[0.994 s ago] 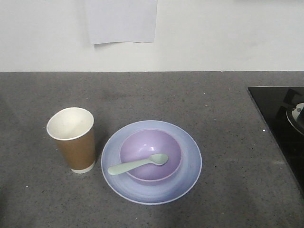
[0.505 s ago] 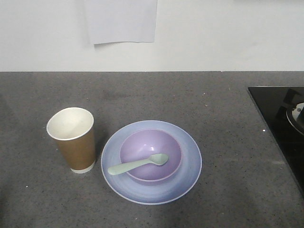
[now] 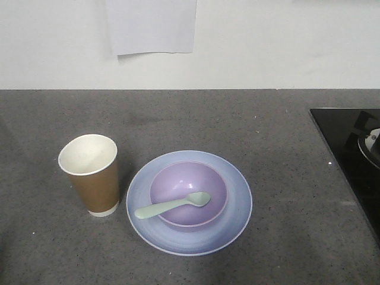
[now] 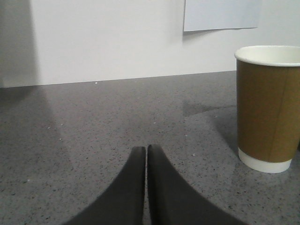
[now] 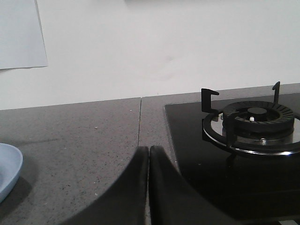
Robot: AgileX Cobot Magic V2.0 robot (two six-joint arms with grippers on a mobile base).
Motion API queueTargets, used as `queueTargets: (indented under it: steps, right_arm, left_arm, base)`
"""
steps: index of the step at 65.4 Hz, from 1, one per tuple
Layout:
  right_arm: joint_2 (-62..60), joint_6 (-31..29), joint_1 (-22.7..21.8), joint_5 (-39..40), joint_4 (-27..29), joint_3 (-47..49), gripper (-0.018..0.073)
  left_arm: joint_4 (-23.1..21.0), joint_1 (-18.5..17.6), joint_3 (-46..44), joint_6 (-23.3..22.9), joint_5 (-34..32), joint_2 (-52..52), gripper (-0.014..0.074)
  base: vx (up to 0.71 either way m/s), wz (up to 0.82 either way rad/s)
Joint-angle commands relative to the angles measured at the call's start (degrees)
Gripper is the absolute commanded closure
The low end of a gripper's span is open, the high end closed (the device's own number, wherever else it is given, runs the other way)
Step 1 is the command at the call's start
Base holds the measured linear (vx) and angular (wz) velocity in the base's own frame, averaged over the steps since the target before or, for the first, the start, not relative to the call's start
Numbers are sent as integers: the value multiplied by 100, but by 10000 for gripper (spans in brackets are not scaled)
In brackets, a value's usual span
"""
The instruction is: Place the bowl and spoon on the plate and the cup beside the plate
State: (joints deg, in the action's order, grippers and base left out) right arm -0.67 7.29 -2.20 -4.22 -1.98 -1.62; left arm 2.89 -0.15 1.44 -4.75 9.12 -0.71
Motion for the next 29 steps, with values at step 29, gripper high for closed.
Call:
queueTargets:
  steps: [29]
  right_arm:
    - [-31, -24, 20, 464, -20, -5, 565]
  left_arm:
    - [-10, 15, 174, -62, -400, -82, 603]
  base:
    - [0, 0]
